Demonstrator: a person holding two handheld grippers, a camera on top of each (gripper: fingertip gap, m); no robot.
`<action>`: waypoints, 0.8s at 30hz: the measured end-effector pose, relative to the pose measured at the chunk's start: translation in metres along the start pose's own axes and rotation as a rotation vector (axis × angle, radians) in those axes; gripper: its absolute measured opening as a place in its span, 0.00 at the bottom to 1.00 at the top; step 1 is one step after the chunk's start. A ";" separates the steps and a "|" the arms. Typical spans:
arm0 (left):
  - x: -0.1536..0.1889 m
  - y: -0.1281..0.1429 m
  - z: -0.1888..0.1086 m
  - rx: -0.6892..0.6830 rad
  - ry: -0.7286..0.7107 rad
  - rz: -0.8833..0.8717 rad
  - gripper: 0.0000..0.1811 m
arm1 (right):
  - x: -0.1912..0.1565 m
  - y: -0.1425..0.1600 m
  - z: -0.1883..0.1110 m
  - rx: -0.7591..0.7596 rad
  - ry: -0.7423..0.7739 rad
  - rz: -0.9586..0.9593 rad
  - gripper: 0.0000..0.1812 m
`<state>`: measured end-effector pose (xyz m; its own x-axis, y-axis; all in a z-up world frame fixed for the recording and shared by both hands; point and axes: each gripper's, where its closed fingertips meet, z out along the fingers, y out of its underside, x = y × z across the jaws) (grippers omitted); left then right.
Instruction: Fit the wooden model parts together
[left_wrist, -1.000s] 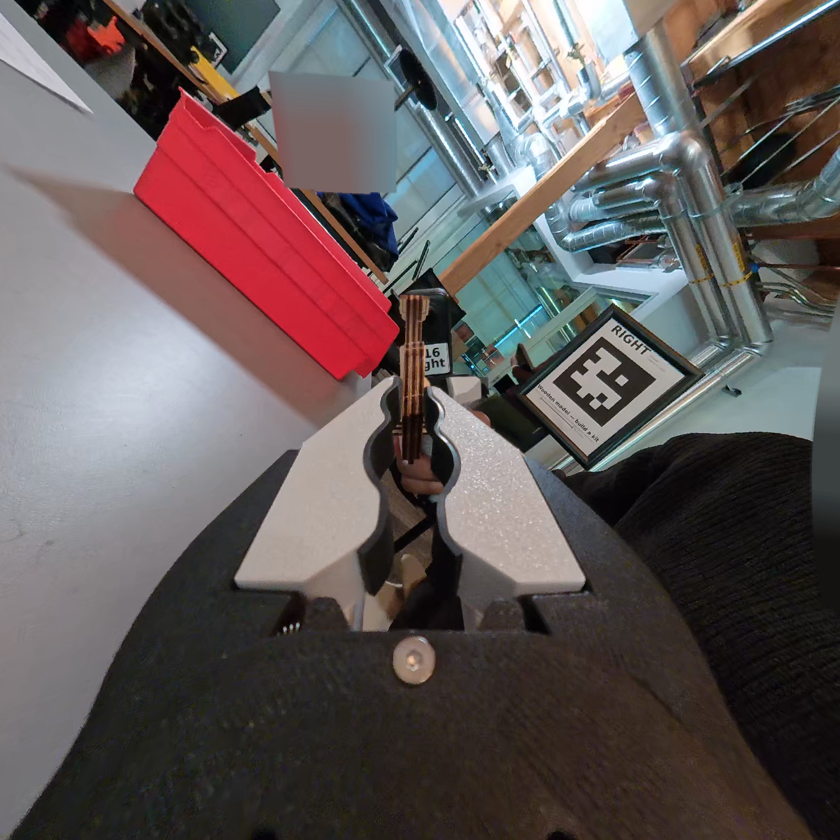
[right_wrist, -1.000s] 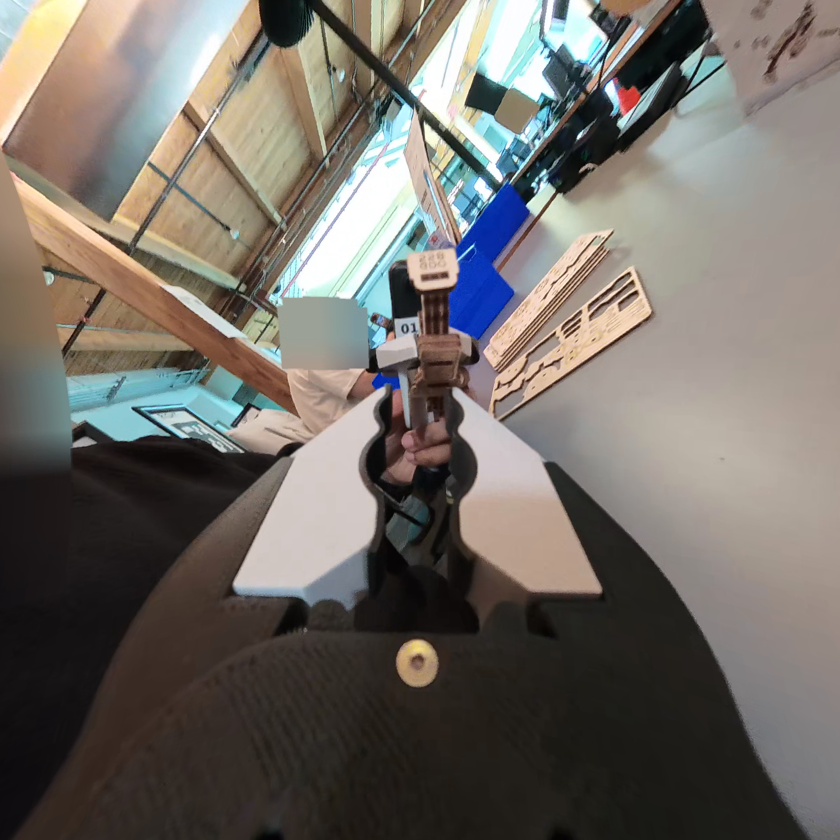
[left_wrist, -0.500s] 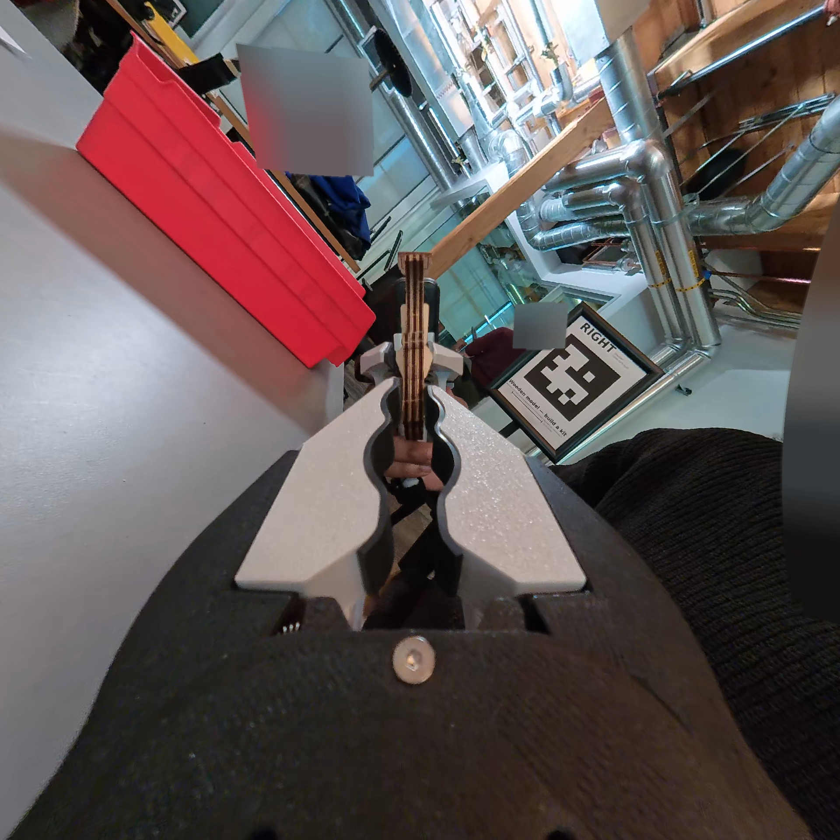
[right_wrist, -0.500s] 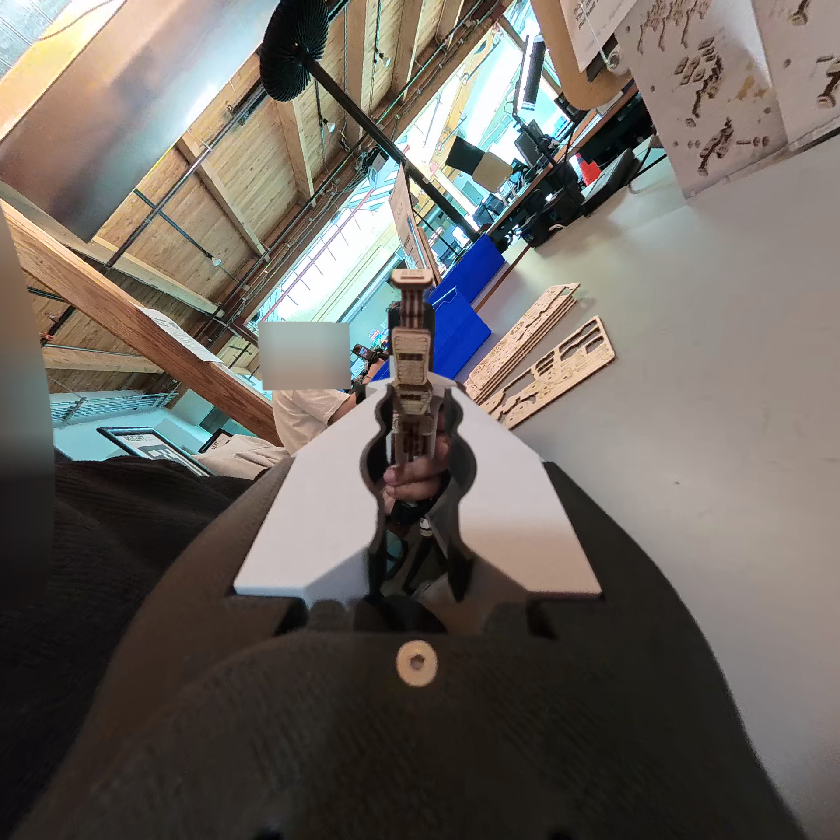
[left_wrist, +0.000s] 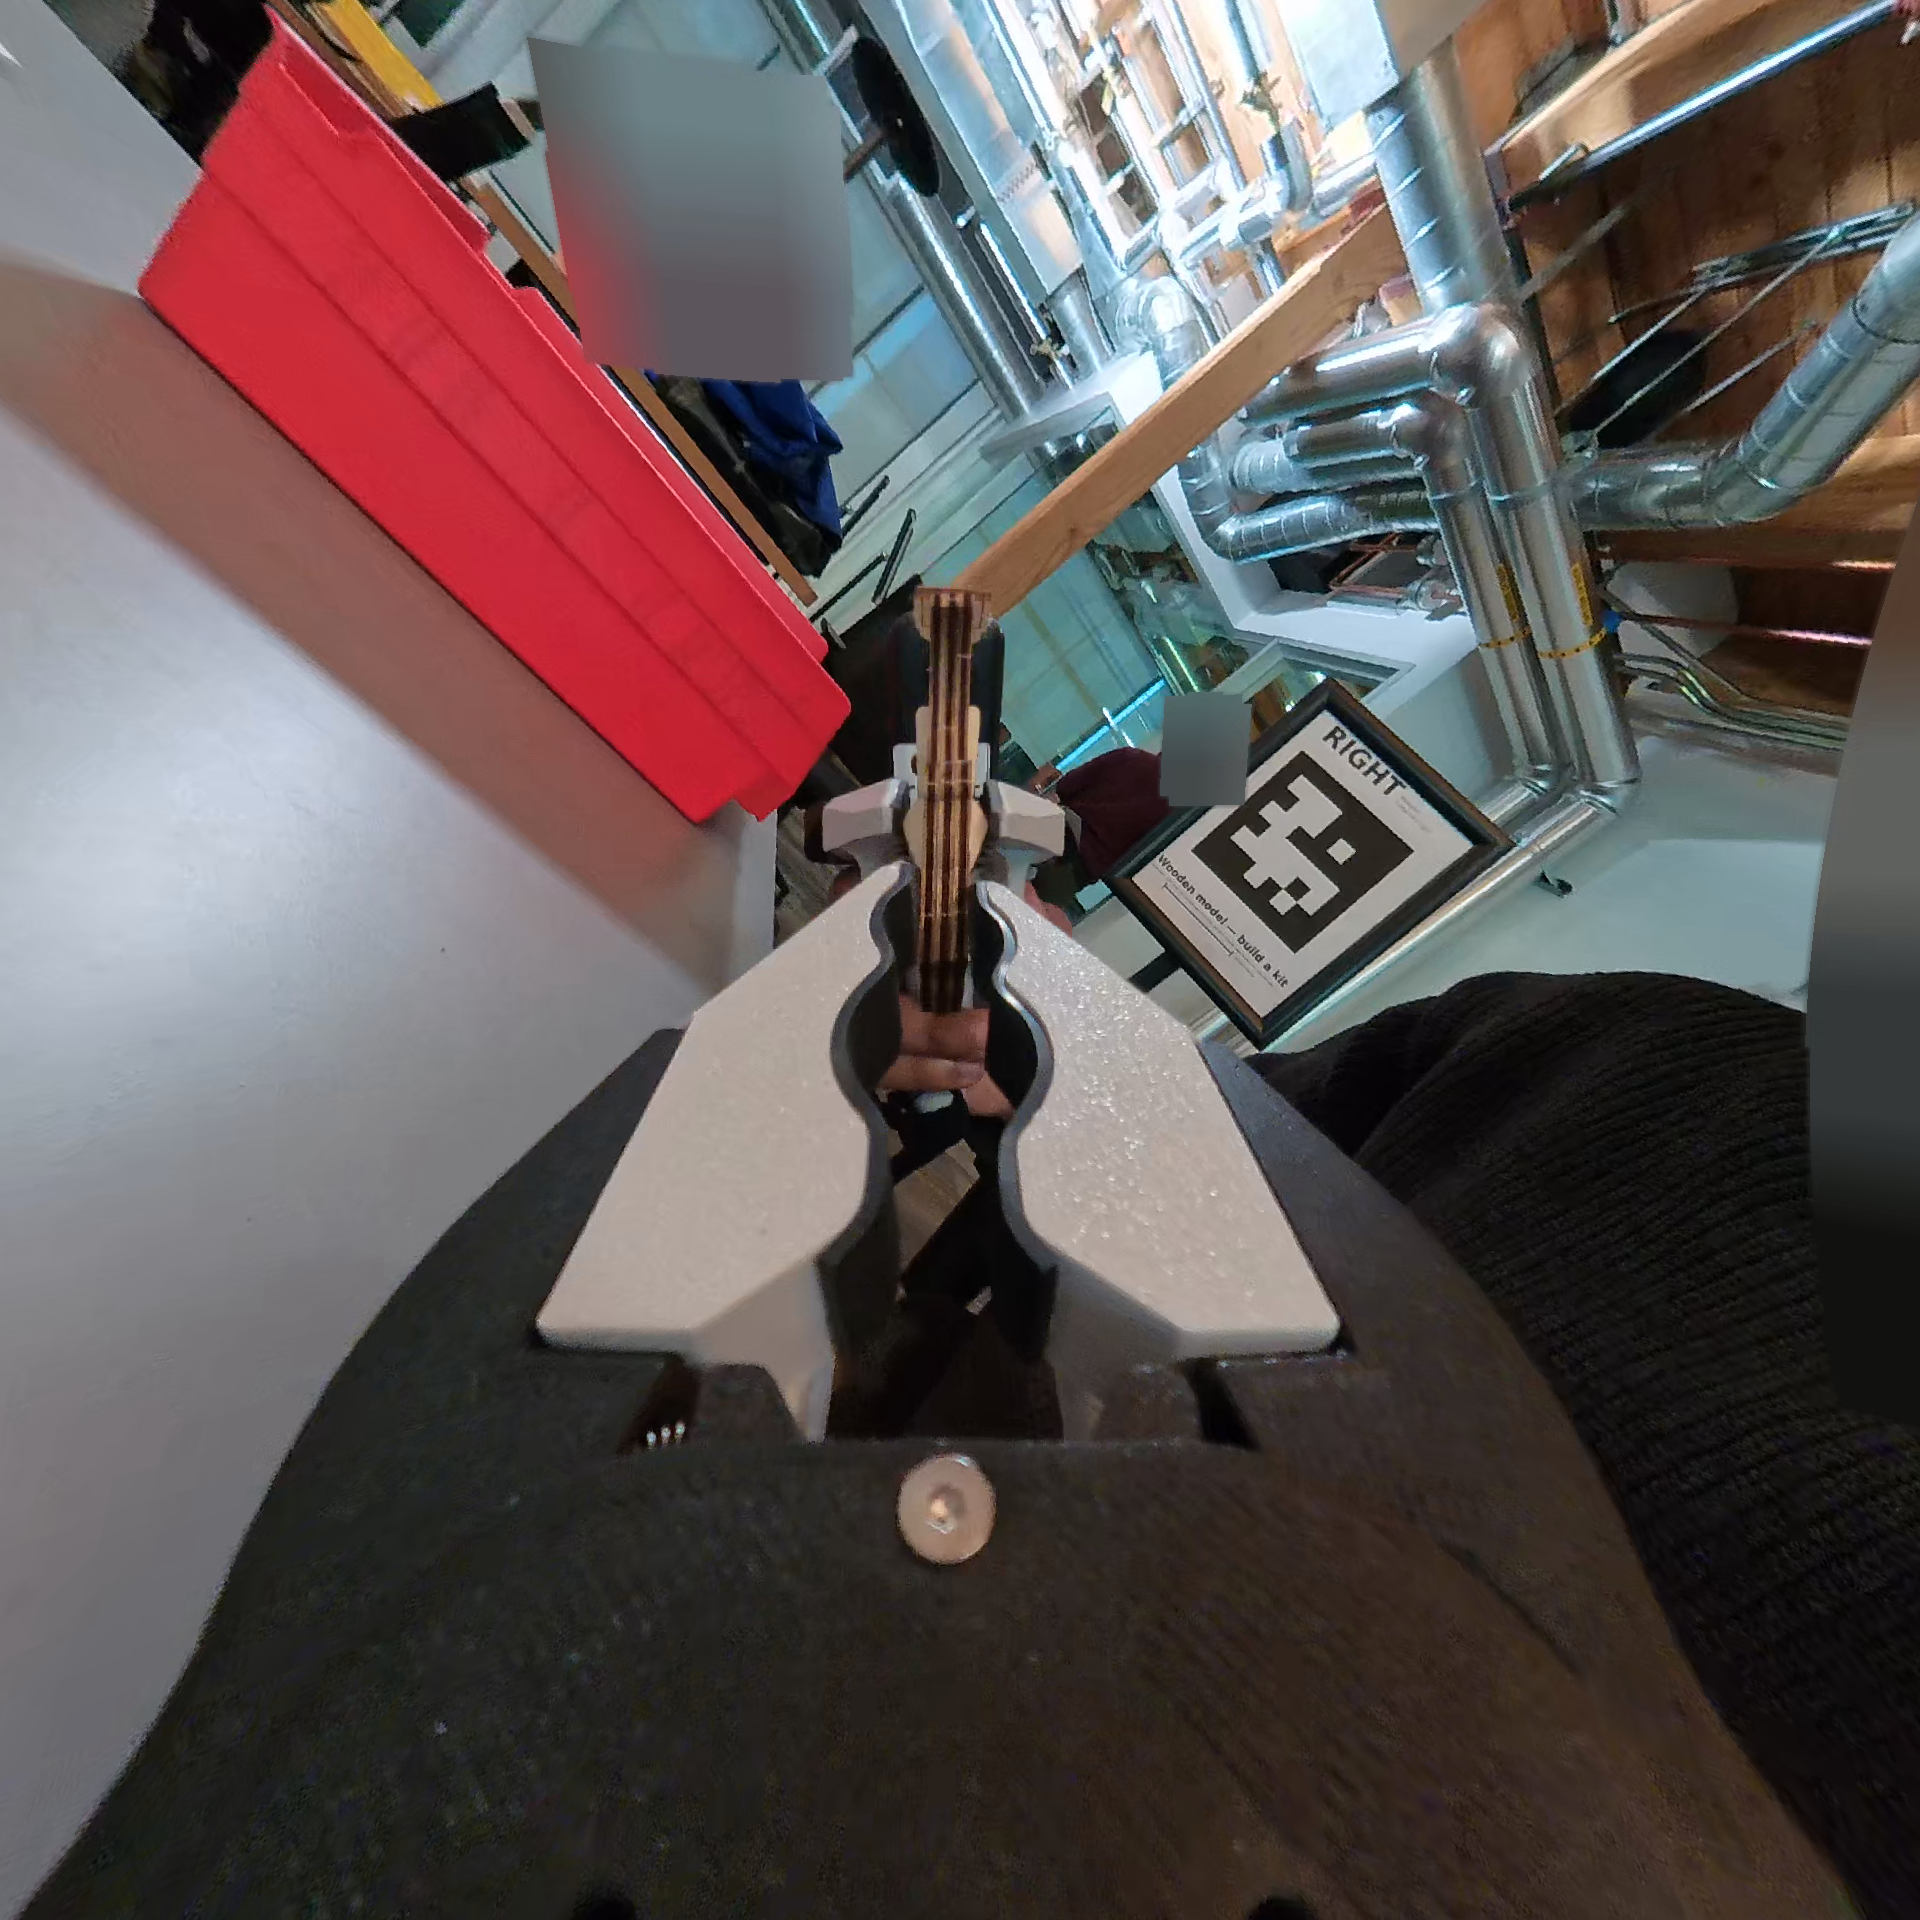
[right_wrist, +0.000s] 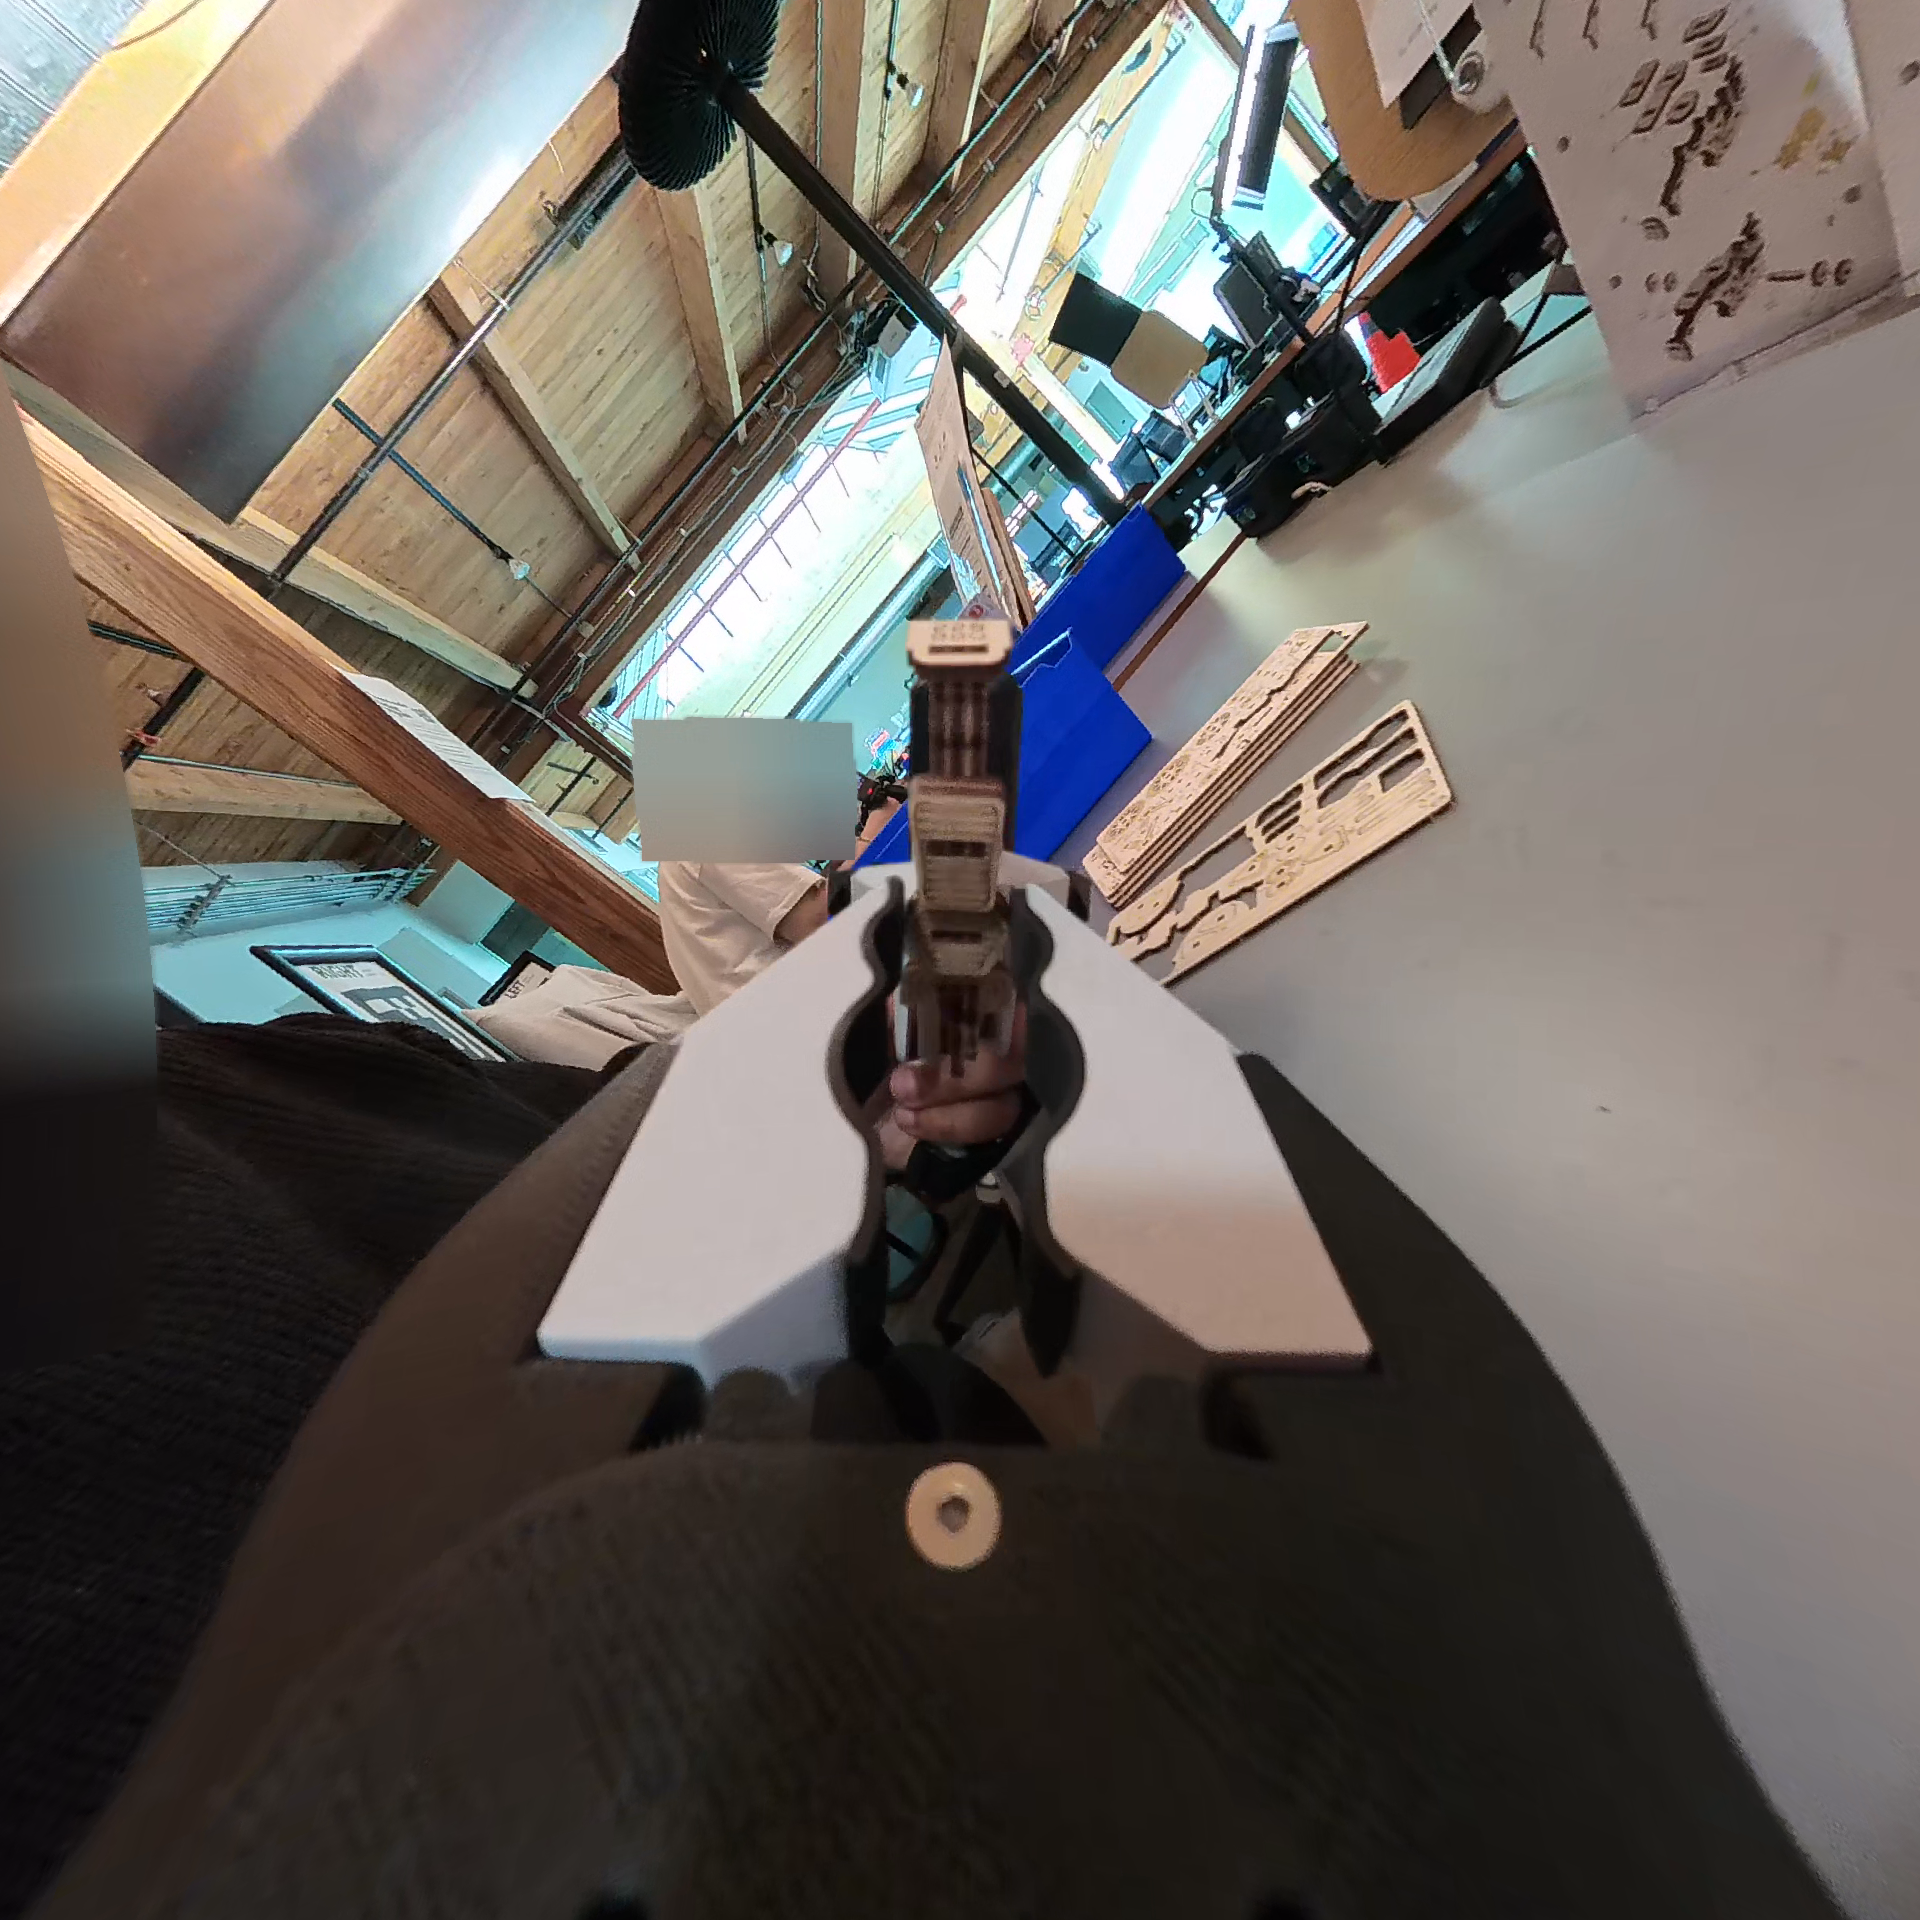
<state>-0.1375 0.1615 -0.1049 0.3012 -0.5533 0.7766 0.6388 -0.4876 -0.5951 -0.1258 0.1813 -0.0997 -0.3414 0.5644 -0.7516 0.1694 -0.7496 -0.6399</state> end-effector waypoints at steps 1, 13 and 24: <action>0.001 0.001 0.001 -0.003 0.005 -0.003 0.04 | -0.001 -0.001 -0.001 0.002 -0.003 -0.001 0.10; 0.007 0.012 0.007 -0.124 -0.098 0.375 0.19 | 0.002 -0.020 -0.014 0.150 -0.139 0.260 0.10; 0.011 0.023 0.011 -0.143 0.018 0.160 0.13 | -0.006 -0.007 -0.005 0.063 -0.138 0.205 0.10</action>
<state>-0.1113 0.1516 -0.1078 0.3770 -0.6429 0.6667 0.4766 -0.4826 -0.7348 -0.1202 0.1849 -0.0912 -0.4299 0.3485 -0.8329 0.1921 -0.8661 -0.4616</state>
